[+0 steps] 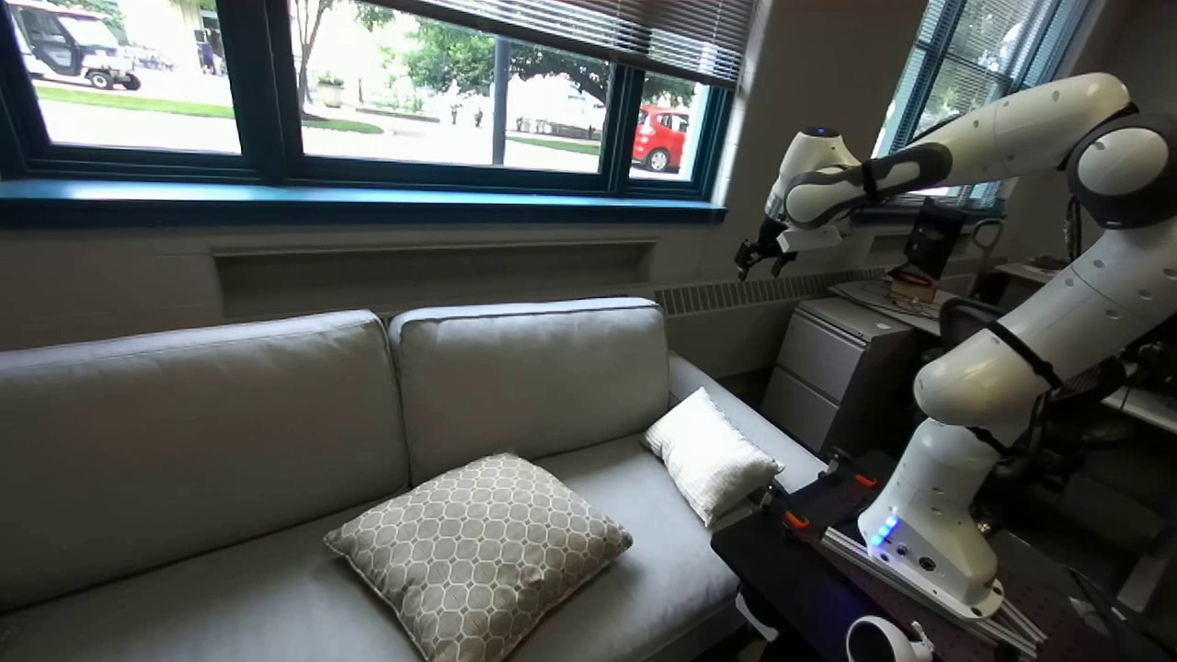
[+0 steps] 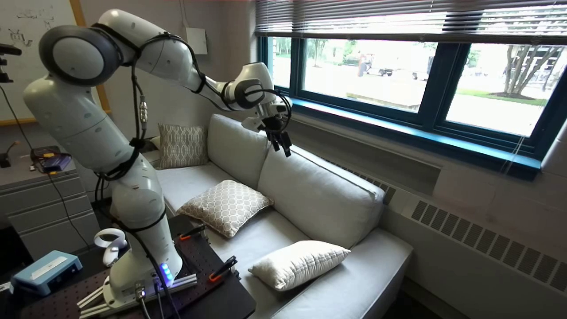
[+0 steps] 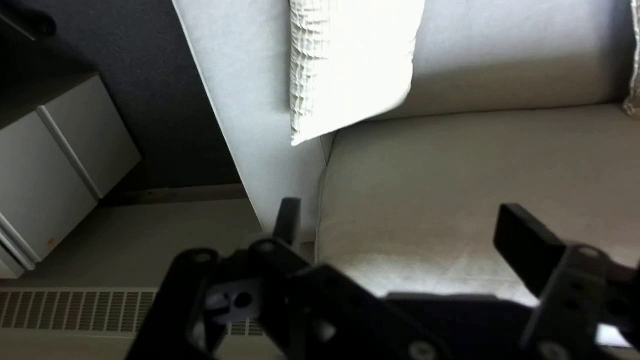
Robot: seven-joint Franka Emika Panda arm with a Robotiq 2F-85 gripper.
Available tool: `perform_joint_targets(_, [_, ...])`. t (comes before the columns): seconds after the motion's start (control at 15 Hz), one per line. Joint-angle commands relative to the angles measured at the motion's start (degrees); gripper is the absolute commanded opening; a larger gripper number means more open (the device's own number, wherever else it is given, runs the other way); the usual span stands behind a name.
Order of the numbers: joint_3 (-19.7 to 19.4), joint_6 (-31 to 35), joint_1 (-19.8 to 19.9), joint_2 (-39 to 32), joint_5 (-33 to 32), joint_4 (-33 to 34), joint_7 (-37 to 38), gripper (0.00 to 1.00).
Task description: Move the big pillow to the right side of the couch
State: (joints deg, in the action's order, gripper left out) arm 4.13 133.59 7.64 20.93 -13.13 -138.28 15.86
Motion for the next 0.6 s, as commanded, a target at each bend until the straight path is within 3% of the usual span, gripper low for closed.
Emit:
perform_joint_targets(0.0, [-0.69,8.12,-2.25,-11.05,3.63,4.56,0.19,1.00])
perform_joint_targets(0.2, [-0.30,14.18,-5.22,-21.79,8.12,8.41,-1.30,1.00])
perform_joint_targets(0.53, [0.90,16.05,-9.38,-36.99,17.77,16.74,-6.86,1.00])
